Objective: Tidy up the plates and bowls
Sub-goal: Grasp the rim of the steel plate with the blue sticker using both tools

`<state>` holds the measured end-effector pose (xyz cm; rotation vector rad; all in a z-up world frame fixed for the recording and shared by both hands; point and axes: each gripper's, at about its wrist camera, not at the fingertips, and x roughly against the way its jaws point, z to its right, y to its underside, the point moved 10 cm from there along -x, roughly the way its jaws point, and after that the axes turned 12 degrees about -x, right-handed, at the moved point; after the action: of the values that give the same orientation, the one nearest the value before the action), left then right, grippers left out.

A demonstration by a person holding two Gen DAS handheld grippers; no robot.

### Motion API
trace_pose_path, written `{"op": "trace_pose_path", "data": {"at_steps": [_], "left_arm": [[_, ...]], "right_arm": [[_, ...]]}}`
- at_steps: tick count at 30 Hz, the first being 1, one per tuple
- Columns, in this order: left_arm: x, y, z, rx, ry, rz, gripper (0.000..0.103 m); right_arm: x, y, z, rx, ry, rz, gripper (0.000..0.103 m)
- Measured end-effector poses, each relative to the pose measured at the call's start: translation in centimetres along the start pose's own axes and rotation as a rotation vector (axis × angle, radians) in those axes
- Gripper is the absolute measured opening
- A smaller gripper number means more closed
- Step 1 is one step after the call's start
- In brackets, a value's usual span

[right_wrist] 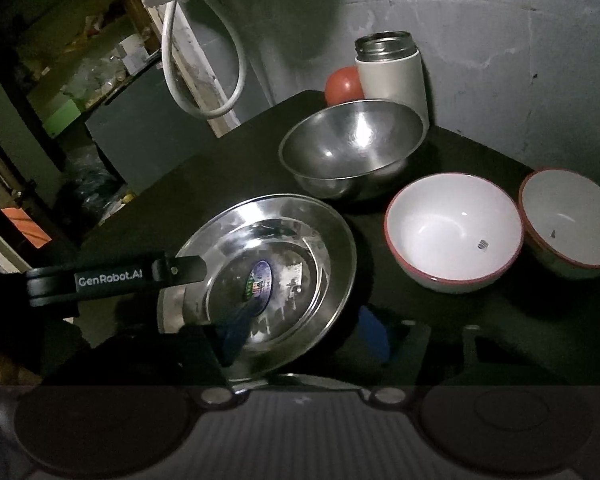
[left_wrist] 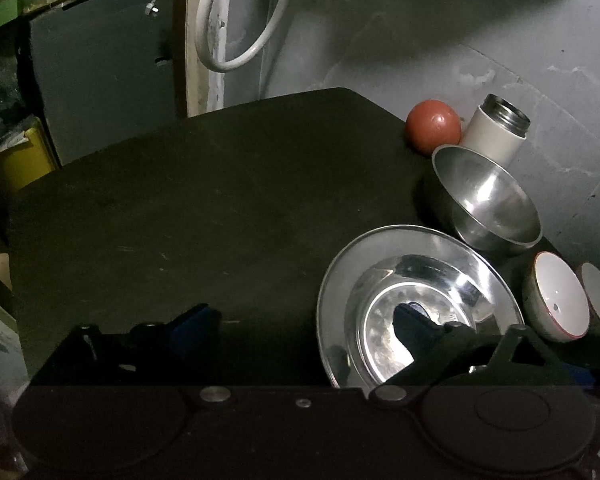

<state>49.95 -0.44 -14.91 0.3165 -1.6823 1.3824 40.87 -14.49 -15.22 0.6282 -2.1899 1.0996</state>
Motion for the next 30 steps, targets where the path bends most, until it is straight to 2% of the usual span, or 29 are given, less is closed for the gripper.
{"op": "trace_pose_path", "data": {"at_steps": [6,10,13,15,18,30], "left_arm": [[-0.1,0.1,0.0,-0.003,0.017,-0.003,0.076],[-0.1,0.2,-0.2,-0.001,0.009,-0.006,0.051],[-0.1,0.1,-0.1,0.013,0.026,-0.002,0.043],[-0.1,0.1,0.0,0.011,0.032,0.001,0.037],[0.0,0.0,0.3,0.006,0.051,0.007,0.020],[2.1,0.8,-1.3,0.014,0.022,0.024,0.018]], "right_arm": [[-0.7,0.1,0.1,-0.012,0.002,-0.026,0.045],[-0.8,0.2,0.3,-0.015,0.009,-0.031,0.039],[-0.9,0.2,0.3,-0.023,0.005,-0.030,0.039],[-0.9,0.1,0.3,-0.021,0.007,-0.029,0.035],[-1.1,0.1,0.3,-0.019,0.011,-0.028,0.027],[-0.9,0.6,-1.7,0.028,-0.017,-0.029,0.026]]}}
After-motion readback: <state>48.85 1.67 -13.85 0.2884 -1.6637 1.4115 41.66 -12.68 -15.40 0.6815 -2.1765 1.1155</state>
